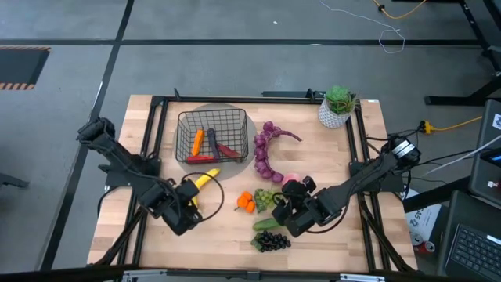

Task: Build produce basket
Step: Put the banana into the wire basket

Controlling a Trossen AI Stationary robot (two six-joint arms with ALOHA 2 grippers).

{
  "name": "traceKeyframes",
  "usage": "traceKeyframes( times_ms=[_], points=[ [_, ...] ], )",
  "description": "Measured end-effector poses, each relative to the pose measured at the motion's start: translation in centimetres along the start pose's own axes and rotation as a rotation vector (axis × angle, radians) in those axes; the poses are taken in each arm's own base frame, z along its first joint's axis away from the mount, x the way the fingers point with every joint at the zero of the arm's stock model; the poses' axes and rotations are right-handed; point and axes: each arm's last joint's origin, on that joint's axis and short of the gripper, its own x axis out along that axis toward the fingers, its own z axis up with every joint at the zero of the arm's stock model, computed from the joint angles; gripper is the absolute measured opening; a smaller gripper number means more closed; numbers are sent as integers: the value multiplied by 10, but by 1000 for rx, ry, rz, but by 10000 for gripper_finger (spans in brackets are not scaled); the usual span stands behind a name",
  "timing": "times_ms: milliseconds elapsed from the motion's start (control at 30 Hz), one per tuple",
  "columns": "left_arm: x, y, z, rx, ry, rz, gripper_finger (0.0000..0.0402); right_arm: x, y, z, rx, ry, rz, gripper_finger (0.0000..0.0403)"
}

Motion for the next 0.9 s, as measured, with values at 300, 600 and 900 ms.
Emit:
traceKeyframes(
  times_ms=[300,600,900],
  points=[
    [35,15,-14,-63,-24,1,206,1,2,1,15,-3,15,221],
    [53,31,-20,-167,-29,68,206,1,2,1,16,-3,16,221],
    [59,35,-23,-260,-33,64,206,1,2,1,14,-3,16,221]
  ],
)
